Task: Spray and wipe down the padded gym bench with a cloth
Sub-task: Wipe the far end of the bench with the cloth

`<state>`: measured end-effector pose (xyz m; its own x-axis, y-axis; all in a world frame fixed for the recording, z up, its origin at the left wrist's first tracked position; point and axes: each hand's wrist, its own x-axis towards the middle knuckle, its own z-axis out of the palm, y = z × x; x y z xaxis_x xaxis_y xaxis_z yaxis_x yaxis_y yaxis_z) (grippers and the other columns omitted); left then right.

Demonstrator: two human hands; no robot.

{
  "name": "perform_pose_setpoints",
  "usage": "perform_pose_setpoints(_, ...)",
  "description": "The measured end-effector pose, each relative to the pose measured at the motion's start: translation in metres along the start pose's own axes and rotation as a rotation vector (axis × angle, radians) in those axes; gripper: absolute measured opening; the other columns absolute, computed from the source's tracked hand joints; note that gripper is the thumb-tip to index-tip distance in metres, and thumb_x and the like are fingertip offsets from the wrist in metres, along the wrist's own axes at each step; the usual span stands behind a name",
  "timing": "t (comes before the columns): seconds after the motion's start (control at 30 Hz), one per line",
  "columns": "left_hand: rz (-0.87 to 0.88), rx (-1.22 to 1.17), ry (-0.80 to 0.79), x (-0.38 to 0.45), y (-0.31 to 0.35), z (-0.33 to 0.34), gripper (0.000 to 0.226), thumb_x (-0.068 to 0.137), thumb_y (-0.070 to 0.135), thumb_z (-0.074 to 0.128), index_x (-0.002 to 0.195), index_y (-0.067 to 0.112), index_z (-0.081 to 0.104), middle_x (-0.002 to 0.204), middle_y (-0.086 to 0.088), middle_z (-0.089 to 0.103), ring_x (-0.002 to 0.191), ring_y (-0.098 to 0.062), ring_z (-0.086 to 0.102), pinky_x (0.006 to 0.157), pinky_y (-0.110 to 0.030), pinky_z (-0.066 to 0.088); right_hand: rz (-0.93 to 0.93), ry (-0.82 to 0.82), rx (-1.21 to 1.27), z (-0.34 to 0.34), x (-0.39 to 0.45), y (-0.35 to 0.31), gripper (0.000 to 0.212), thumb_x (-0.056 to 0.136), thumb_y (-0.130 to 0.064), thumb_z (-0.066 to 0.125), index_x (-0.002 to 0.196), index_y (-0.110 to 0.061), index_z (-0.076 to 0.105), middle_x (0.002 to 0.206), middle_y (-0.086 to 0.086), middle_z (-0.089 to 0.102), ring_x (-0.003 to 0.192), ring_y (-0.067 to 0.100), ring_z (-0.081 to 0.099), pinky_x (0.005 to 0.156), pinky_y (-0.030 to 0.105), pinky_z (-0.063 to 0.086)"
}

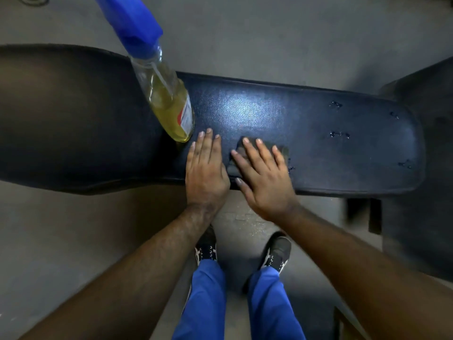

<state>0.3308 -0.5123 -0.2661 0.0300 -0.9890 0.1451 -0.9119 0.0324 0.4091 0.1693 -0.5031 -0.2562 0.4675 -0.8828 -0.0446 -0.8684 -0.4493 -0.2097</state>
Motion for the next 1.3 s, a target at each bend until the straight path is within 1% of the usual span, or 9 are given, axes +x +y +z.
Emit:
perform_pose_setpoints(0.07,0.005,-0.039,0.006,0.0,0.001,-0.002,0.055,0.086,0.011,0.035,0.137,-0.001,0.051,0.149,-0.019,0.045,0.142,-0.032,0.037,0.119,-0.045,0.024,-0.08,0.003,-0.07,-0.006,0.003,0.031,0.059,0.1,-0.049,0.039,0.154,-0.026,0.035,0.164,0.007,0.026,0.15,0.03,0.025,0.119,0.055,0.021)
perform_pose_setpoints(0.2,-0.032,-0.096,0.006,0.0,0.003,-0.003,0.05,0.089,0.011,0.037,0.136,-0.001,0.052,0.147,-0.018,0.046,0.141,-0.032,0.038,0.119,-0.046,0.024,0.493,0.121,0.008,0.0,0.022,0.005,0.058,0.1,-0.049,0.037,0.154,-0.027,0.033,0.164,0.008,0.023,0.151,0.032,0.021,0.121,0.055,0.016)
perform_pose_setpoints(0.37,0.016,-0.166,0.003,0.011,0.016,-0.001,0.048,0.091,0.012,0.037,0.133,-0.002,0.055,0.143,-0.018,0.051,0.139,-0.032,0.041,0.118,-0.046,0.026,-0.123,-0.022,-0.051,-0.003,-0.023,0.033,0.055,0.1,-0.046,0.04,0.151,-0.027,0.041,0.163,0.008,0.029,0.15,0.03,0.027,0.119,0.054,0.022)
perform_pose_setpoints(0.5,0.063,-0.206,-0.02,0.033,0.027,0.01,0.046,0.091,0.006,0.043,0.136,0.0,0.052,0.145,-0.017,0.05,0.14,-0.031,0.039,0.119,-0.047,0.026,0.446,0.105,0.006,-0.01,0.006,0.054,0.056,0.099,-0.048,0.036,0.151,-0.027,0.039,0.163,0.007,0.027,0.15,0.031,0.025,0.119,0.056,0.02)
perform_pose_setpoints(0.7,0.065,-0.138,-0.051,0.059,0.032,0.017,0.045,0.093,0.011,0.043,0.136,0.001,0.052,0.146,-0.018,0.048,0.14,-0.032,0.038,0.12,-0.045,0.024,-0.127,-0.032,-0.042,-0.01,-0.032,0.062,0.059,0.1,-0.052,0.037,0.153,-0.026,0.036,0.164,0.007,0.026,0.151,0.029,0.023,0.121,0.053,0.019)
perform_pose_setpoints(0.83,0.098,0.045,-0.058,0.055,0.036,0.026,0.05,0.095,0.018,0.04,0.143,0.003,0.045,0.153,-0.017,0.039,0.144,-0.031,0.032,0.121,-0.044,0.019,0.512,0.065,0.024,-0.012,0.019,0.069,0.061,0.098,-0.05,0.031,0.155,-0.027,0.031,0.165,0.005,0.021,0.152,0.029,0.019,0.121,0.055,0.015)
perform_pose_setpoints(0.97,0.079,0.066,-0.082,0.057,0.04,0.019,0.05,0.094,0.016,0.041,0.142,0.002,0.045,0.153,-0.018,0.039,0.144,-0.032,0.032,0.121,-0.043,0.018,-0.003,-0.099,-0.004,-0.025,0.012,0.084,0.059,0.1,-0.044,0.03,0.155,-0.026,0.03,0.165,0.007,0.021,0.152,0.03,0.019,0.121,0.054,0.016)
perform_pose_setpoints(1.1,0.038,-0.017,-0.068,0.071,0.059,0.026,0.051,0.087,0.013,0.05,0.136,0.001,0.052,0.146,-0.017,0.049,0.141,-0.032,0.038,0.12,-0.044,0.023,0.484,0.013,0.043,-0.031,0.067,0.121,0.064,0.096,-0.05,0.023,0.154,-0.026,0.033,0.165,0.006,0.023,0.152,0.03,0.019,0.121,0.055,0.016)
perform_pose_setpoints(1.3,0.018,0.15,-0.107,0.068,0.068,0.043,0.057,0.095,0.027,0.035,0.146,0.001,0.038,0.156,-0.016,0.033,0.148,-0.03,0.025,0.122,-0.045,0.016,0.049,-0.026,-0.014,-0.035,0.072,0.146,0.057,0.097,-0.049,0.035,0.151,-0.028,0.04,0.162,0.005,0.032,0.148,0.028,0.03,0.12,0.049,0.02)
